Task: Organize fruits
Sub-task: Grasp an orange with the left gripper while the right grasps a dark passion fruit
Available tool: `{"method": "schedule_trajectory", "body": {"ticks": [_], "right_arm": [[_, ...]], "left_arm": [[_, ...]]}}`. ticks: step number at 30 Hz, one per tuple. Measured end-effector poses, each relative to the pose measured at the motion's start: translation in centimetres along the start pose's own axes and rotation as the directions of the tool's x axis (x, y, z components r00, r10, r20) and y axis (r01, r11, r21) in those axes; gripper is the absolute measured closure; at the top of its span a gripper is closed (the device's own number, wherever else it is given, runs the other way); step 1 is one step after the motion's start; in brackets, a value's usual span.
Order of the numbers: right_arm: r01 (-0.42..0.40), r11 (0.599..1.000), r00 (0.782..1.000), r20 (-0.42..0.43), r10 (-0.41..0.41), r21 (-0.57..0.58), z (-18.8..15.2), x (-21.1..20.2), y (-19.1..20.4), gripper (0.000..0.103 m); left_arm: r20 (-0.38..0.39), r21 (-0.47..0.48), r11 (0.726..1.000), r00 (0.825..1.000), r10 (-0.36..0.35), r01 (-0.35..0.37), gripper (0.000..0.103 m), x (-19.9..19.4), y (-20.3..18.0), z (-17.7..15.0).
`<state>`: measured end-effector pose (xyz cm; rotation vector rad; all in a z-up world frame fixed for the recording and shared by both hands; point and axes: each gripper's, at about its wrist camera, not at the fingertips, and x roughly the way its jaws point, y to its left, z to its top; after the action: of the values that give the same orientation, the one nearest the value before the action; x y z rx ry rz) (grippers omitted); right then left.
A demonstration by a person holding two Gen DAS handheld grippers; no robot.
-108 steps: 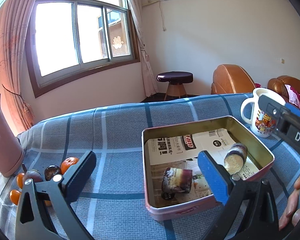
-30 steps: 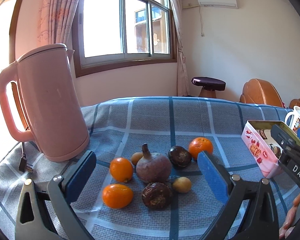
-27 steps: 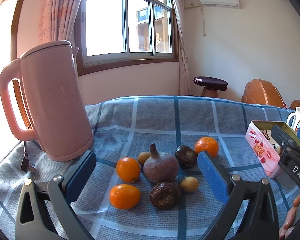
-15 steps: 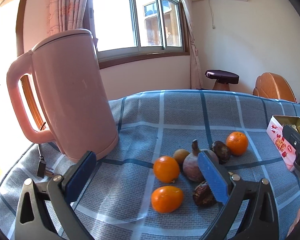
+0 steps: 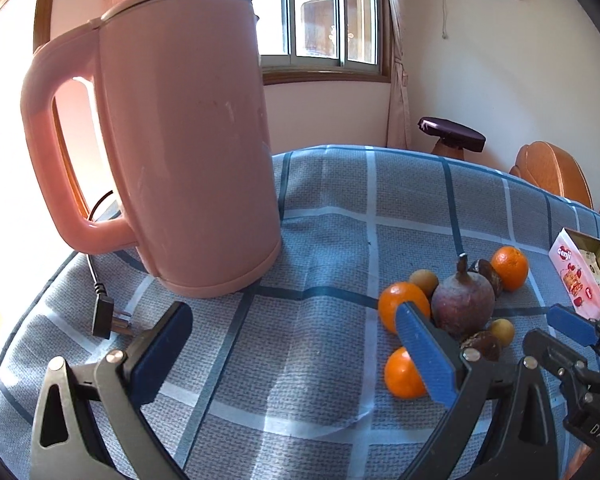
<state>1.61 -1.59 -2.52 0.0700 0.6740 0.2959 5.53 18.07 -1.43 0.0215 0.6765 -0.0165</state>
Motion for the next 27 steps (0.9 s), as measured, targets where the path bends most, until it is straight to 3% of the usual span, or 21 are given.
{"method": "schedule_trajectory", "body": {"ticks": [5,8,11,13,17,20,23,27], "right_arm": [[-0.040,0.997,0.994,-0.102,0.033,-0.072,0.2,2.7,2.7,0.058],[-0.004,0.996,0.990,-0.141,-0.008,-0.084,0.2,3.8,3.1,0.058],[-0.018,0.997,0.976,-0.219,0.002,-0.072,0.2,5.2,2.7,0.057],[-0.023,0.996,0.976,-0.216,0.005,-0.081,0.3,5.2,2.8,0.058],[-0.035,0.998,0.983,-0.180,0.025,-0.054,0.2,4.2,2.3,0.060],[-0.046,0.999,0.997,-0.070,0.044,-0.028,-0.1,1.5,1.3,0.060],[0.029,0.999,0.999,0.046,-0.027,-0.025,-0.4,-1.4,0.0,0.060],[0.145,0.989,0.982,0.121,-0.144,0.006,-0.6,-4.0,-2.7,0.060]], "left_arm": [[0.004,-0.057,0.998,1.000,0.016,-0.016,0.001,0.0,1.4,0.1],[0.001,-0.085,0.996,1.000,0.015,-0.015,0.001,0.0,2.0,0.1],[-0.005,-0.092,0.996,1.000,-0.009,0.009,0.001,0.1,2.0,0.2],[-0.005,-0.082,0.996,1.000,-0.029,0.029,0.001,0.0,1.8,0.2],[-0.007,-0.063,0.996,0.998,-0.065,0.064,0.003,-0.2,1.4,0.1],[-0.025,-0.070,0.986,0.988,-0.152,0.150,0.007,-0.2,1.1,0.1],[-0.064,-0.055,0.967,0.966,-0.251,0.247,0.007,0.0,0.1,-0.1],[-0.091,0.073,0.962,0.962,-0.258,0.265,0.016,-0.1,-2.9,-0.7]]}}
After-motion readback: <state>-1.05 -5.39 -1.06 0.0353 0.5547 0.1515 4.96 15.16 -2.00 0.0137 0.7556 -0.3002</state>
